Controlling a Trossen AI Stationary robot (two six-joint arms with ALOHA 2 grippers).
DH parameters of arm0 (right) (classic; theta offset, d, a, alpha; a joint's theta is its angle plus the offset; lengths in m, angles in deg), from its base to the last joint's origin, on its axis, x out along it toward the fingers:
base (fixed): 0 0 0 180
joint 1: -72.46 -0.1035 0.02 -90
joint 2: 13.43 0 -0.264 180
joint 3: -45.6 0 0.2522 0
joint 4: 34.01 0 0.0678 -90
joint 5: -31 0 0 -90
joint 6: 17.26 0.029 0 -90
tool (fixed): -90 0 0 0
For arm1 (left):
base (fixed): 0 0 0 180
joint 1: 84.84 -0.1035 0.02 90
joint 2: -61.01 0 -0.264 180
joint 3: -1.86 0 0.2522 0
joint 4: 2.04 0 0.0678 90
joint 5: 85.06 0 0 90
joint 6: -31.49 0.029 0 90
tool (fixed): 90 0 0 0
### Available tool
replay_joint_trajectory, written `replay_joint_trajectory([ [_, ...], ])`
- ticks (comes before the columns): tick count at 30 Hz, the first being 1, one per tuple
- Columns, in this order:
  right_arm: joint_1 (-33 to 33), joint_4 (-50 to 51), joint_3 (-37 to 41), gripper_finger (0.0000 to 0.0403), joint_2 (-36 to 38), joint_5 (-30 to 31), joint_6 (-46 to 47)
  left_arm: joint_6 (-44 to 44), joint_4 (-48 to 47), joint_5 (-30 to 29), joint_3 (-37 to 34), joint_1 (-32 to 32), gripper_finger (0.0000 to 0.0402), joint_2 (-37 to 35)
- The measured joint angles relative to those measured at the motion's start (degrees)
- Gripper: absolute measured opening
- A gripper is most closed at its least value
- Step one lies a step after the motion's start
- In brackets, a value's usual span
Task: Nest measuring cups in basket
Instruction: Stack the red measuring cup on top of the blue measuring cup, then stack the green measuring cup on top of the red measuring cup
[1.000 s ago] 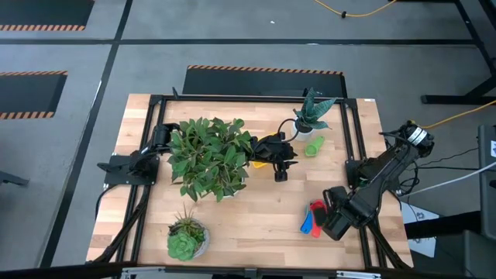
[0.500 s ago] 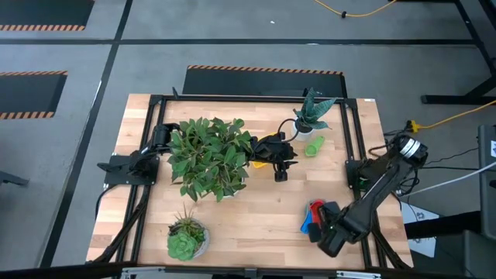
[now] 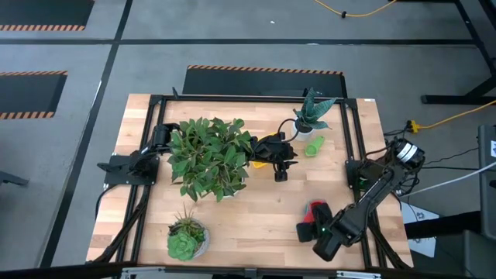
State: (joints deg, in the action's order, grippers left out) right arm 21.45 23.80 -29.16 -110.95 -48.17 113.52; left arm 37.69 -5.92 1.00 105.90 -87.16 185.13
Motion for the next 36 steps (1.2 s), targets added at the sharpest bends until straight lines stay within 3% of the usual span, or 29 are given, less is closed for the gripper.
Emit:
replay_joint_trajectory([
  [6, 0.0, -0.9, 0.0, 0.0083, 1.8, -3.2, -0.6, 0.0, 0.0, 0.0, 0.0, 0.0, 0.0117, 0.0],
  [13, 0.0, 3.0, 0.0, 0.0083, 8.0, -2.9, -3.9, 3.1, 0.0, 0.0, 0.0, 0.0, 0.0117, -0.1],
  [20, 0.2, 13.9, 0.0, 0.0083, 15.2, 7.2, -8.5, 5.1, -0.5, 0.0, 0.1, -1.2, 0.0117, -2.5],
  [29, 5.6, 25.5, 0.0, 0.0083, 22.7, 21.3, -24.2, 7.7, -5.3, -0.1, 0.1, -5.6, 0.0117, -7.9],
  [36, 15.6, 33.0, 0.0, 0.0083, 26.5, 23.8, -38.2, 8.5, -14.6, 0.0, -0.1, -10.7, 0.0117, -14.1],
])
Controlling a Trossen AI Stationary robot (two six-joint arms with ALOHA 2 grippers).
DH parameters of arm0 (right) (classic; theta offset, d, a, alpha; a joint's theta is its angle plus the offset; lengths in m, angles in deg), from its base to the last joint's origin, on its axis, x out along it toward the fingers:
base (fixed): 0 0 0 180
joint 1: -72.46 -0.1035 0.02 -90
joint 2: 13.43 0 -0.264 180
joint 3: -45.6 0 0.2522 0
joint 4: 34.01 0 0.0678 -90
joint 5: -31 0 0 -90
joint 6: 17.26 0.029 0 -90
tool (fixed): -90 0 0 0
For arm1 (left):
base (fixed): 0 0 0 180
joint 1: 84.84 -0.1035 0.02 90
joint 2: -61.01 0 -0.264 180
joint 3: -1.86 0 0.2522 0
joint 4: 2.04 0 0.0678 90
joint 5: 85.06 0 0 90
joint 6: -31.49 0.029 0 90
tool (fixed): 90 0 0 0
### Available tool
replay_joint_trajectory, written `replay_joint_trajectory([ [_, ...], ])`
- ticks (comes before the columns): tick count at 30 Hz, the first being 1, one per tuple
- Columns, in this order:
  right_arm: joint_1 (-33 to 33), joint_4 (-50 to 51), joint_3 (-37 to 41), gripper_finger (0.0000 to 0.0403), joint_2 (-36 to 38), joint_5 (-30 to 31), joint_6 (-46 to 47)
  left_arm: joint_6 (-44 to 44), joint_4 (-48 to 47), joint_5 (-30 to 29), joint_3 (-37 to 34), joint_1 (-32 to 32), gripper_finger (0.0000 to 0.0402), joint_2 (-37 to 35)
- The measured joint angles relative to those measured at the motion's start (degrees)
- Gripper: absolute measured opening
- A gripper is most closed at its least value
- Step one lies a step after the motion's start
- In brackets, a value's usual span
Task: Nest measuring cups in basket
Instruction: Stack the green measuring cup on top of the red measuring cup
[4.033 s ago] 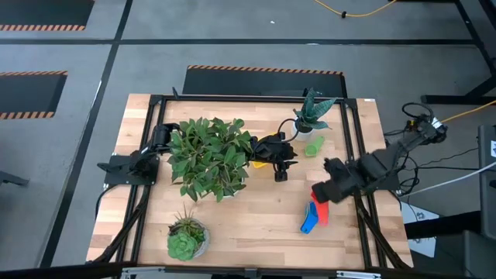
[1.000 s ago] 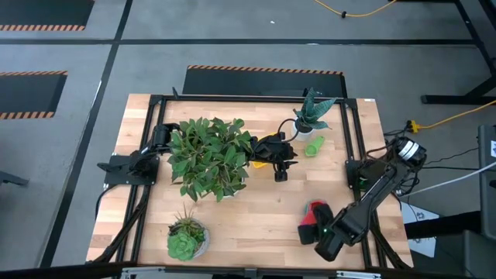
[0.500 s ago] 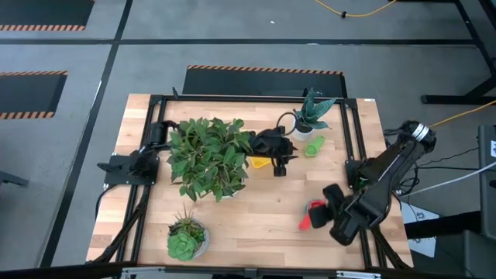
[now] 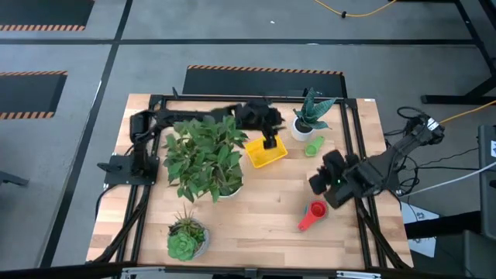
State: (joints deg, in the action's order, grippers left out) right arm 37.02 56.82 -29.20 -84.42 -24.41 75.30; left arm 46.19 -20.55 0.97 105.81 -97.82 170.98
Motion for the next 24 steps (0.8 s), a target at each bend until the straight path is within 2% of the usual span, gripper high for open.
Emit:
replay_joint_trajectory([
  [3, 4.9, 1.8, 0.0, 0.0083, 1.4, 0.0, -8.2, 2.3, -2.1, 1.3, 0.0, -2.8, 0.0117, -2.2],
  [9, 13.2, 1.5, 0.0, 0.0083, 3.1, -0.2, -20.1, 2.4, -3.2, 10.7, 0.0, -9.7, 0.0117, -3.8],
  [14, 18.0, 0.1, 0.0, 0.0083, 3.3, -0.2, -28.4, 2.4, -5.7, 16.1, 0.0, -16.2, 0.0117, -3.8],
  [20, 23.1, -2.1, 0.2, 0.0083, 3.3, -1.2, -38.5, 4.5, -16.4, 27.9, 0.1, -22.4, 0.0117, -4.9],
  [24, 27.1, -5.0, 1.9, 0.0083, 3.3, -3.4, -45.6, 5.9, -22.7, 31.5, -1.6, -23.6, 0.0117, -4.8],
])
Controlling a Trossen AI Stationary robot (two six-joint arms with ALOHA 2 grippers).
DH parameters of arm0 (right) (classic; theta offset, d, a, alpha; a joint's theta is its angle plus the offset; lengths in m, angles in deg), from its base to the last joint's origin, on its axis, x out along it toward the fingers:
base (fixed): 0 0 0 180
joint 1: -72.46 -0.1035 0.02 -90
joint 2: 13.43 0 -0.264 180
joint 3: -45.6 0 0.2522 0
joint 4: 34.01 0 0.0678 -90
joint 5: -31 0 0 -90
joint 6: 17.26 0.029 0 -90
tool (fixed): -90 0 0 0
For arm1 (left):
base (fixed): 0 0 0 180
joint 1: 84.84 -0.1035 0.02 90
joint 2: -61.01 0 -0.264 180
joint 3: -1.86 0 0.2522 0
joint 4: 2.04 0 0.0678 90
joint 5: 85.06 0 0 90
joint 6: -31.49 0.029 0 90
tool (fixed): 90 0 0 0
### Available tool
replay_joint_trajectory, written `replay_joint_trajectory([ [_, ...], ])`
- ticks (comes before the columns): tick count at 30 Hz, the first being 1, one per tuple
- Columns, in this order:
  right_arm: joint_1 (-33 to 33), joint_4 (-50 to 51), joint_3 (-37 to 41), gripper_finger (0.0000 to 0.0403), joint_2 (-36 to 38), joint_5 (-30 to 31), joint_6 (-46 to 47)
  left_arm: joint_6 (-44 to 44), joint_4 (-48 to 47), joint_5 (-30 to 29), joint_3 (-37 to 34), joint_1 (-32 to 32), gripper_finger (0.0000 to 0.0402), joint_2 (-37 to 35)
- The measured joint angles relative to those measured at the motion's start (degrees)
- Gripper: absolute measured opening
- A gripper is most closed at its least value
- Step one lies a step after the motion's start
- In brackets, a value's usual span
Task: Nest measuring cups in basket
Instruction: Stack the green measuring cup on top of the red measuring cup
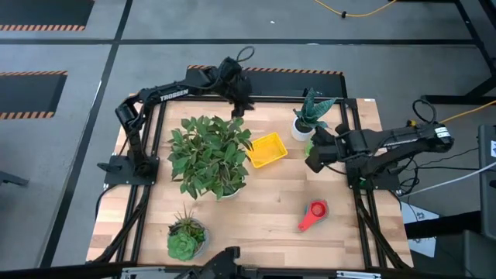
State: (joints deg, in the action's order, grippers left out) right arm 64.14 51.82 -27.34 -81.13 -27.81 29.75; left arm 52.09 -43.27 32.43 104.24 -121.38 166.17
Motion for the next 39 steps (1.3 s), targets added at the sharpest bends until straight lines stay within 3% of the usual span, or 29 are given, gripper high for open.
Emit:
replay_joint_trajectory([
  [5, 4.8, -6.9, 4.9, 0.0083, 0.0, -7.6, -10.0, 1.4, 1.0, 2.8, -7.4, -0.2, 0.0117, -0.7],
  [9, 7.9, -12.8, 10.3, 0.0083, 0.0, -12.9, -16.8, -0.7, 7.4, 3.2, -15.5, -0.2, 0.0117, -1.8],
  [17, 13.2, -23.9, 18.9, 0.0083, 0.0, -15.1, -23.6, -8.2, 21.4, 2.6, -27.8, 0.9, 0.0117, -4.7],
  [23, 15.9, -26.3, 19.8, 0.0083, 0.0, -20.2, -27.6, -9.6, 24.2, 1.5, -28.9, 3.6, 0.0117, -4.9],
  [33, 16.1, -25.8, 19.8, 0.0083, 0.0, -20.4, -29.7, -9.6, 26.0, -4.6, -28.9, 7.4, 0.0117, -4.9],
  [39, 15.9, -19.7, 19.8, 0.0083, 0.0, -20.4, -28.3, -9.6, 25.9, -7.5, -28.9, 8.6, 0.0117, -4.9],
])
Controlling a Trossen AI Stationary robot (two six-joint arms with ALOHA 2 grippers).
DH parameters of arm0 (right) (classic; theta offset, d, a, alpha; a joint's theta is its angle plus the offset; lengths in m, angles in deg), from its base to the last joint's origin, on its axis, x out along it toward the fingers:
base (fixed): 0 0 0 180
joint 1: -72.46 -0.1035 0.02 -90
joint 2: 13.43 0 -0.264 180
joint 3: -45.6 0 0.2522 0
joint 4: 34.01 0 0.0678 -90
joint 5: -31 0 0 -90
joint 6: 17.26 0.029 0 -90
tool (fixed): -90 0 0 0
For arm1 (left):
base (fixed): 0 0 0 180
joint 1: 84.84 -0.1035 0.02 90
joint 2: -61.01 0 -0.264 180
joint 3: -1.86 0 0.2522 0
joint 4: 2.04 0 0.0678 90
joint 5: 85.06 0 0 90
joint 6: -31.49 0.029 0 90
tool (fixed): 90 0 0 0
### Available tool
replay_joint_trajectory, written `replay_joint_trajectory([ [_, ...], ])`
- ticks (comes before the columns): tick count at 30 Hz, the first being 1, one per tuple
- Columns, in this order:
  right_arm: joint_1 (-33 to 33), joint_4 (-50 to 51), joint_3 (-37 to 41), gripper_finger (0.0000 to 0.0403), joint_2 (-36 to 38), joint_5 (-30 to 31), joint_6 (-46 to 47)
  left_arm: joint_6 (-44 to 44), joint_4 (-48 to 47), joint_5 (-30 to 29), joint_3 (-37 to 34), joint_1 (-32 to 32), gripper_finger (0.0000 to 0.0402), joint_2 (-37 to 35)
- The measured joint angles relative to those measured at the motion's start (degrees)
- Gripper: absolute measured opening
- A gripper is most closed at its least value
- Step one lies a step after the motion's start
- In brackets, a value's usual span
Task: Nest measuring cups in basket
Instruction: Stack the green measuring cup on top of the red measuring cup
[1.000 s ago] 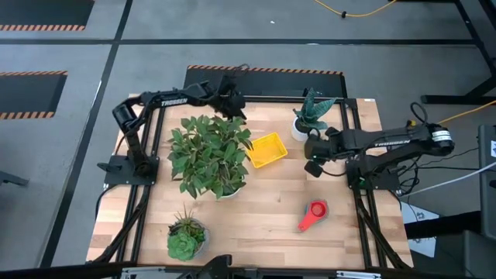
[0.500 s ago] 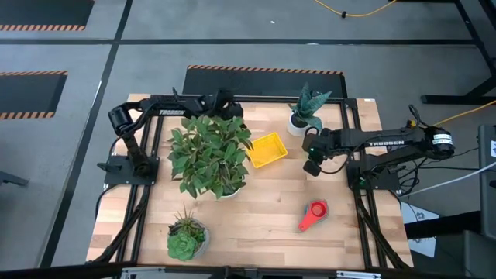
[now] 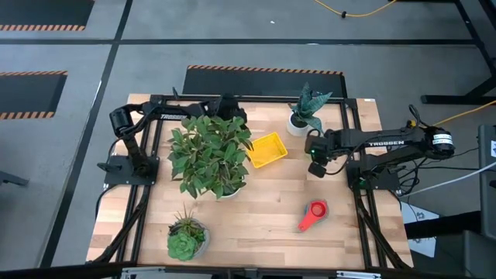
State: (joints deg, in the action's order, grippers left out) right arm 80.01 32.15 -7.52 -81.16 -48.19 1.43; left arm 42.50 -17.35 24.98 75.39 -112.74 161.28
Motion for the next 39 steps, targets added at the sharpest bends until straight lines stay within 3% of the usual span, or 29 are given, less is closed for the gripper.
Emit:
replay_joint_trajectory([
  [23, 0.0, -2.2, 2.3, 0.0083, 0.0, -1.5, 0.6, 0.0, -0.1, -0.2, 0.0, 1.7, 0.0117, 0.1],
  [29, 0.0, -10.6, 5.3, 0.0083, 0.0, -1.4, 0.6, 0.0, -0.1, -3.0, 0.0, 2.2, 0.0117, 0.1],
  [35, 0.0, -12.3, 8.1, 0.0083, 0.0, 5.8, 2.4, 0.0, -0.1, -3.0, 0.0, 2.1, 0.0117, 0.1],
  [39, 0.0, -12.5, 8.3, 0.0083, 0.0, 7.1, 3.1, 0.0, -0.1, -3.0, 0.0, 2.1, 0.0117, 0.1],
])
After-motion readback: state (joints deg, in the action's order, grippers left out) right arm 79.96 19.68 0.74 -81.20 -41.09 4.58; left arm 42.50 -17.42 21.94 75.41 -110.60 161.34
